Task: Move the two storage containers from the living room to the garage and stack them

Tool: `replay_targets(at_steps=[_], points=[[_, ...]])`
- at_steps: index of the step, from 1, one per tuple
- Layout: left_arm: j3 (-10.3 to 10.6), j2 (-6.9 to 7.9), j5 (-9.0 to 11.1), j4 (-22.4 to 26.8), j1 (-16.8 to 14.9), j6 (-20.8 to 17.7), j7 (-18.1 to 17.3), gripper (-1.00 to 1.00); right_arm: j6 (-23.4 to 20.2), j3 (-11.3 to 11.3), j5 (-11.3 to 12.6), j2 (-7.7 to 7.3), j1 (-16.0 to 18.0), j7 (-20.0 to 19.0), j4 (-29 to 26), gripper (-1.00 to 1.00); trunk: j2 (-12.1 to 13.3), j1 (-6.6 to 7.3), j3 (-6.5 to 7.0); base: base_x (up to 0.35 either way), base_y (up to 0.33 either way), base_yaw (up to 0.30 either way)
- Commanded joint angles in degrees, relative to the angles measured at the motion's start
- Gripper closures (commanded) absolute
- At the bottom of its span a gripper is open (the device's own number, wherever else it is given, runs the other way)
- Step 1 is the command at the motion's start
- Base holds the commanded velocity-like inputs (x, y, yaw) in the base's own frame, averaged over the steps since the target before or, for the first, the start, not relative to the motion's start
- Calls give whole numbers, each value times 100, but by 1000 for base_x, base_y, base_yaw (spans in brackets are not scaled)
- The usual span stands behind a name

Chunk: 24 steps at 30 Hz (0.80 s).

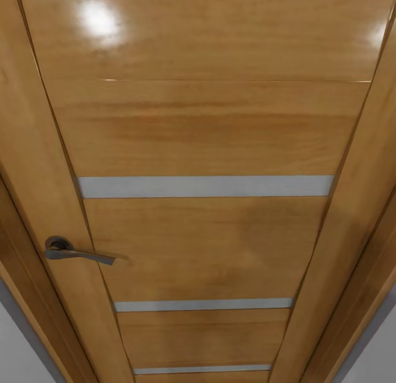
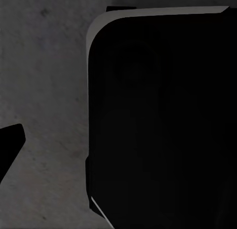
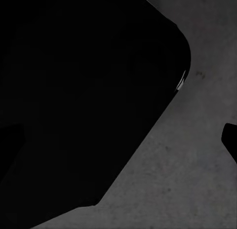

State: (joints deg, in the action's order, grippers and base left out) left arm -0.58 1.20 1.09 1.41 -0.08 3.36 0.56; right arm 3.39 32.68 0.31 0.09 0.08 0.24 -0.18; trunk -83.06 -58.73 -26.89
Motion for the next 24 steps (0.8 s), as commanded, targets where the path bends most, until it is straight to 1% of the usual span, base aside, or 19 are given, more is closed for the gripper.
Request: replay_targets(at_steps=[1, 13, 24], points=[[-3, -2, 13, 0, -1, 15, 6, -100, 17, 10, 1, 2, 1, 3, 1, -100, -2, 0, -4, 0, 0, 0], [-3, -3, 7, 0, -1, 15, 6, -100, -15, 10, 12, 8, 1, 3, 1, -100, -2, 0, -4, 0, 0, 0], [-3, -6, 6, 0, -1, 15, 6, -100, 39, 16, -73, 7, 1, 8, 1, -100, -2, 0, -4, 0, 0, 0]])
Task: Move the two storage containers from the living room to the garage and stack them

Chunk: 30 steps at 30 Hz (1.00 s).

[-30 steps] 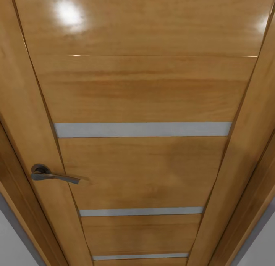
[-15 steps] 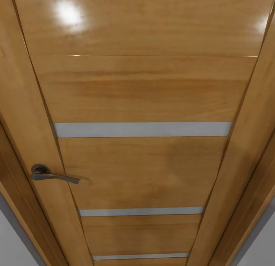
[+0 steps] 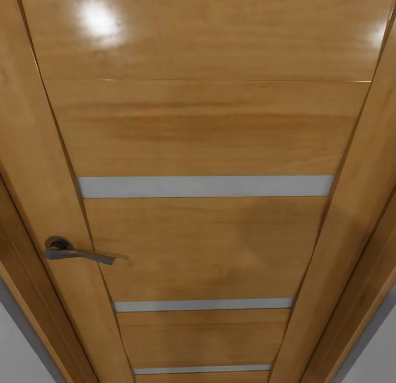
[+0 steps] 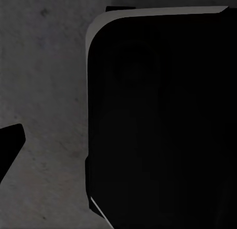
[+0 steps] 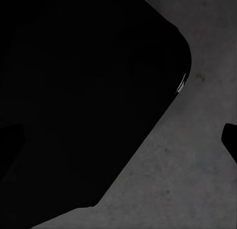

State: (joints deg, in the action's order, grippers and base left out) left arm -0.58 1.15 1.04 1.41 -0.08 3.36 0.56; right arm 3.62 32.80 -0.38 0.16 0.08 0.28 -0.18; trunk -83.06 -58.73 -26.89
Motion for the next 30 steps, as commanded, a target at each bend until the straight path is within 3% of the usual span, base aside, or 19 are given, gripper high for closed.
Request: replay_targets(at_steps=[1, 25, 27, 30], points=[[-4, 0, 10, 0, -1, 15, 6, -100, 17, 9, -8, -1, 1, 4, 1, -100, -2, 0, -4, 0, 0, 0], [-4, 2, 10, 0, -1, 15, -2, -100, 62, 28, -6, -6, 1, 24, -14, -100, -2, 0, -4, 0, 0, 0], [-4, 0, 10, 0, -1, 15, -3, -100, 76, 31, -15, -7, 1, 35, -153, -100, -2, 0, -4, 0, 0, 0], [-4, 0, 11, 0, -1, 15, -3, -100, 74, 33, -139, -14, 13, 227, -813, -100, -2, 0, -4, 0, 0, 0]])
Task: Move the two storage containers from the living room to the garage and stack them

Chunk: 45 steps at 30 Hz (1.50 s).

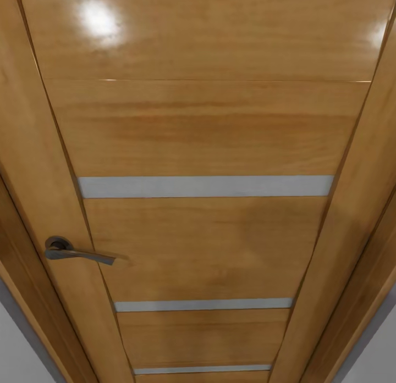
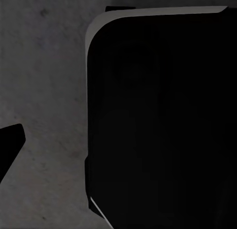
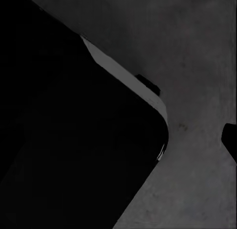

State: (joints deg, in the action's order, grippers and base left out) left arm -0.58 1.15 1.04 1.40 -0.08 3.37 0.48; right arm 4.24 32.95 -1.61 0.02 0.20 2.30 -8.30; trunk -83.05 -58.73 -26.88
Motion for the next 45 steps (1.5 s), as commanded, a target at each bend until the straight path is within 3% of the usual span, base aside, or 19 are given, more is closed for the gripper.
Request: replay_targets(at_steps=[1, 4, 8, 12, 17, 18, 20, 29, 32, 36, 45], points=[[-4, 0, 10, 1, -1, 15, 5, -100, 7, 16, -132, -8, 6, 121, -284, -100, -3, 0, -5, 0, 0, 0], [-4, 0, 11, 1, -1, 15, 0, -100, -14, 1, -593, -41, 18, 326, -1079, -100, -3, 0, -5, 0, 0, 0], [-4, 0, 11, 1, -1, 15, -6, -100, -41, -10, -898, -93, 24, 394, -1855, -100, -3, 0, -5, 0, 0, 0], [-4, 0, 10, 1, -1, 15, -21, -100, -80, -15, -962, -195, 30, 407, -2491, -100, -3, 0, -5, 0, 0, 0], [-4, 0, 10, 1, -1, 15, -29, -100, -344, -15, -982, -537, 29, 407, -3651, -100, -3, 0, -5, 0, 0, 0], [-4, 0, 11, 1, -1, 15, -30, -100, -622, -15, -980, -722, 24, 407, -4350, -100, -3, 0, -5, 0, 0, 0], [-4, 0, 16, 1, -1, 15, -30, -100, -877, -14, -982, -839, 22, 410, -4875, -100, -3, 0, -5, 0, 0, 0], [-4, 0, 19, 1, -1, 10, -30, -100, -1872, -13, -991, -1149, -162, 412, -6734, -100, -3, 0, -5, 0, 0, 0], [-4, 0, 19, 1, -1, 7, -30, -100, -2130, -12, -993, -1178, -168, 412, -7127, -100, -3, 0, -5, 0, 0, 0], [-4, -5, 19, 1, -1, 6, -30, -100, -2884, -2, -1004, -1188, -169, 412, -8019, -100, -3, 0, -5, 0, 0, 0], [-4, -9, 19, 1, -1, 6, -30, -100, -2999, 13, -1011, -1165, -170, 502, -8176, -100, -3, 0, -5, 0, 0, 0]])
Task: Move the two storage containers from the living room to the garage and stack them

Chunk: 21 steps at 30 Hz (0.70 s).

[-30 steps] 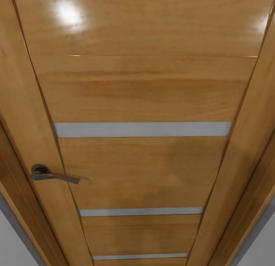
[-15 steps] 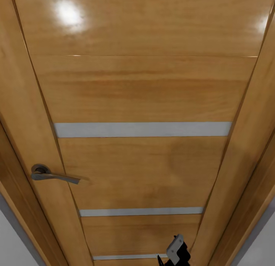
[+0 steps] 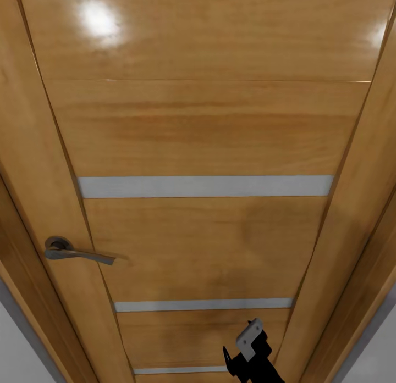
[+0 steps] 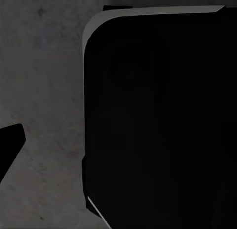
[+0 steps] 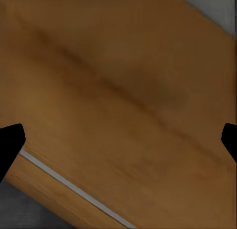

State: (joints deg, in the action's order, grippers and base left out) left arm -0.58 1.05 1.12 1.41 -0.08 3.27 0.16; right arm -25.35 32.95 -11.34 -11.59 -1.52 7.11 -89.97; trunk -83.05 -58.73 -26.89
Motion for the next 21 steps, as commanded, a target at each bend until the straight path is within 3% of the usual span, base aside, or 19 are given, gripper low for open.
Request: replay_targets(at_steps=[1, 11, 16, 21], points=[[-4, -2, 11, -1, -1, 16, 2, -100, -40, 11, -39, 11, 3, 41, -10, -100, -3, 0, -4, 0, 0, 0], [5, -17, 11, -1, -1, 14, 2, -100, -27, 1, -45, 78, 3, 182, -11, -100, -3, 0, -4, 0, 0, 0], [5, -18, 11, -1, -1, 13, 2, -100, -31, 1, -171, 113, 3, 313, -11, -100, -3, 0, -4, 0, 0, 0], [5, -18, 11, -1, -1, 14, 2, -100, -30, -4, -397, 305, 3, 371, -14, -100, -3, 0, -4, 0, 0, 0]])
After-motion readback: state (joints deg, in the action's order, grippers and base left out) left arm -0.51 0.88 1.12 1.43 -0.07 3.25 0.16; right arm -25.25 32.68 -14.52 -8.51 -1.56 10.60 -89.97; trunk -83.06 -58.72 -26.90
